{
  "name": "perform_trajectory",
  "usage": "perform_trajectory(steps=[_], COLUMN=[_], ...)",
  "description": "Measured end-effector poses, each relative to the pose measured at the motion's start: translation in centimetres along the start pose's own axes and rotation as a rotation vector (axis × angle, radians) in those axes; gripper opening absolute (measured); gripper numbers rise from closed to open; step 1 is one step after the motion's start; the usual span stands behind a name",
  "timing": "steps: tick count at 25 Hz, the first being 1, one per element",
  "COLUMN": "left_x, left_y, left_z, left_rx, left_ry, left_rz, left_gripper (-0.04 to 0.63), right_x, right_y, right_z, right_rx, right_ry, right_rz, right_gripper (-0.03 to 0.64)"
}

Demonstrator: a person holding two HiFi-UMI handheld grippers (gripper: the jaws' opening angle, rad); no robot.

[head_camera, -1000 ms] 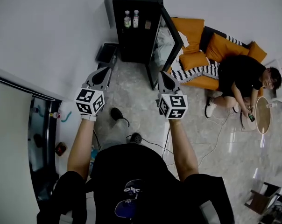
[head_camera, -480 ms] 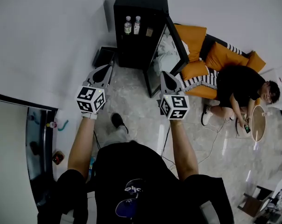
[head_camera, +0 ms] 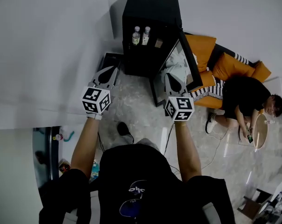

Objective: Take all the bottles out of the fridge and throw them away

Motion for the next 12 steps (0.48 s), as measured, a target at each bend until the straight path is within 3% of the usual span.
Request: perform_trajectory(steps=[12], left_x=[-3.0], left_y=[9.8], left_z=[0.2], left_rx=[-0.025], left_ry=[-0.002], left_rz=[0.030], left_gripper=[0.000], right_x=[4.6], right_y=[8.6], right_z=[0.5], right_rx=[-0.022], right_ry=[0.048], right_rz=[0.034], right_gripper=[0.002])
Point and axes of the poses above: the fingertips, and each gripper's own axes: y forward along the fingers, x to its right, z out of its top, the point moved 7 cm from there along -y, backward along the fingers, and after that the axes turned 10 degrees about -z, right-handed, at the moved point
